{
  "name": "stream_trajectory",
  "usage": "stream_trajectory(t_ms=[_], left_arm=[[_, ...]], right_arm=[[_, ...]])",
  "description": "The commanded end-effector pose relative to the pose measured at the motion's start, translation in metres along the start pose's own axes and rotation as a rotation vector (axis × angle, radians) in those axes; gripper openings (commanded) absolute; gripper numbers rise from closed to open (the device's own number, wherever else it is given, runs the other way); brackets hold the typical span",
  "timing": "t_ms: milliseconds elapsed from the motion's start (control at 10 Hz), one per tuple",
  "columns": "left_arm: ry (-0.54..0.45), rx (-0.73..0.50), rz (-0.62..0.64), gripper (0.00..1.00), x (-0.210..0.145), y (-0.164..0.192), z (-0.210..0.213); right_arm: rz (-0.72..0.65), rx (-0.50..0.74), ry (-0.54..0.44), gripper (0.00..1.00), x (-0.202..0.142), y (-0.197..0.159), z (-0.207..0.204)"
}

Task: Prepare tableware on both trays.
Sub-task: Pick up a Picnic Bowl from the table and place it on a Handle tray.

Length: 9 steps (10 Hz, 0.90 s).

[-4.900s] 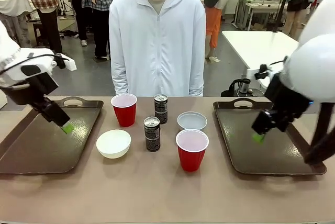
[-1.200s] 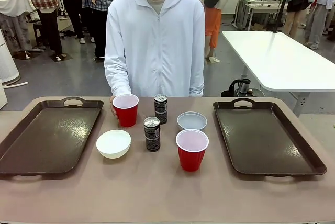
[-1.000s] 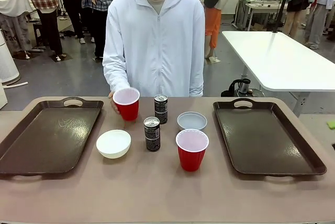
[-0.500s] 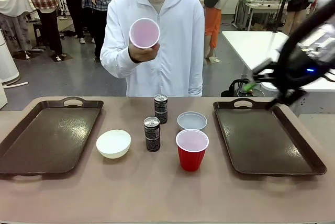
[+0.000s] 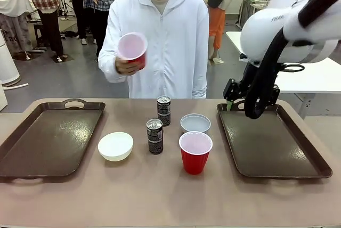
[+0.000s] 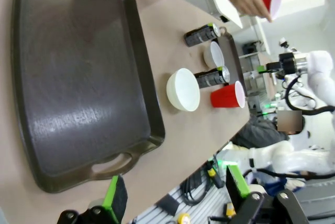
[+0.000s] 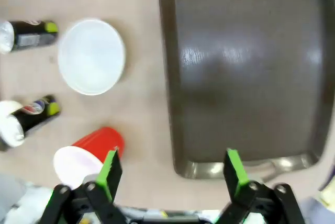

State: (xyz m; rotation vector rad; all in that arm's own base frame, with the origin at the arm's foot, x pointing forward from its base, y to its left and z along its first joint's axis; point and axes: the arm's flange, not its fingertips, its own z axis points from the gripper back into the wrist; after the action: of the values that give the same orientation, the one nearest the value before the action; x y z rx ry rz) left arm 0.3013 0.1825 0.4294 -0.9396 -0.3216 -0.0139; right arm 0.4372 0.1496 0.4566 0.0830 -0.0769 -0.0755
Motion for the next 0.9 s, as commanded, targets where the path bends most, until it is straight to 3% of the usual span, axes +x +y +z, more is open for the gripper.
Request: stream_trajectory(t_ms=[0, 100, 500, 800], left_arm=[[-0.017, -0.005, -0.003, 1.0, 0.001, 0.0, 0.002], [-0.017, -0.005, -0.003, 1.0, 0.001, 0.0, 0.002], [-0.017, -0.005, -0.003, 1.0, 0.001, 0.0, 0.002], [-0.017, -0.005, -0.003, 1.0, 0.001, 0.0, 0.002]], right_arm=[[0.053, 0.078, -0.018, 1.0, -0.018, 0.009, 0.012], [0.0, 0.0, 0.0, 1.0, 0.0, 0.0, 0.0], [0.007, 0.006, -0.001, 1.0, -0.003, 0.002, 0.003], [0.14, -0.115, -0.11, 1.0, 0.03, 0.069, -0.037]])
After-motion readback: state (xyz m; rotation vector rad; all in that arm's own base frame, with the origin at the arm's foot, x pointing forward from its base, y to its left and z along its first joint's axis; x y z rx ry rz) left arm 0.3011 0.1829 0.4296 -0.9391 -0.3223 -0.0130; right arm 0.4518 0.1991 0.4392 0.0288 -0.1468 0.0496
